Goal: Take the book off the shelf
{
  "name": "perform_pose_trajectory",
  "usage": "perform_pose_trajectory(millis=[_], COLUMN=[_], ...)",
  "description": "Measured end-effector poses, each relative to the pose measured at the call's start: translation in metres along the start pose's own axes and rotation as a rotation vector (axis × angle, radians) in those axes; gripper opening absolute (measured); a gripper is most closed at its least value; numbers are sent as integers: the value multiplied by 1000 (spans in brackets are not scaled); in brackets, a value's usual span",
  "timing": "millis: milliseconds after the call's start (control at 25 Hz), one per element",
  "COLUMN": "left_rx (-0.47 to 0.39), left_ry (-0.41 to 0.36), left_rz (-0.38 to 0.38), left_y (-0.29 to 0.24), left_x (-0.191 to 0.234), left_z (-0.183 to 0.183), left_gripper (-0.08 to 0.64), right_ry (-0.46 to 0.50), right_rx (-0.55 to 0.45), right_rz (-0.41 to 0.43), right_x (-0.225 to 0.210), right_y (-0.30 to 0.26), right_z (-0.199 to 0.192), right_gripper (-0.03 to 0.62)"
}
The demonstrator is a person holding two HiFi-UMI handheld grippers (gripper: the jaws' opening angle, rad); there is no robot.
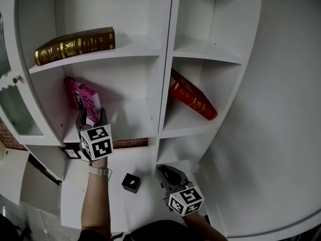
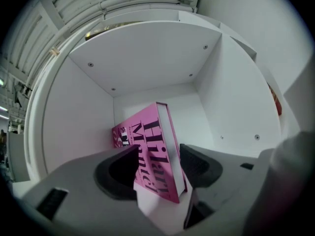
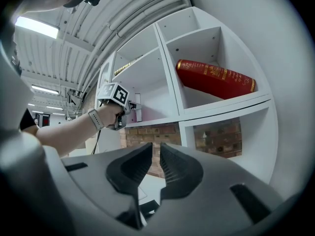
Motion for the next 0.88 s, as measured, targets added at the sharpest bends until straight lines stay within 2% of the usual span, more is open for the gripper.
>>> perform_pose_trajectory(millis=[520, 880], left_rx=[-4, -34], left_ry=[2, -9], left_rz=[104, 88], left_y=[48, 42], left_x=[40, 38], left_z=[-7, 0], left_gripper=[252, 252], right_ry=[-17, -14], right_rx=[15, 16], right_rz=[87, 104], right_x=[27, 35], right_y=[-3, -9], right_z=[-9, -10], right_gripper=[57, 57])
Point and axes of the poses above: the fingertips, and each gripper's own axes: y backward along the fingers, x to its left, z out of its top, the point moved 7 cm from there along y, backward along the fingers, and after that the axes turned 1 degree about -x, right-handed, at the moved point
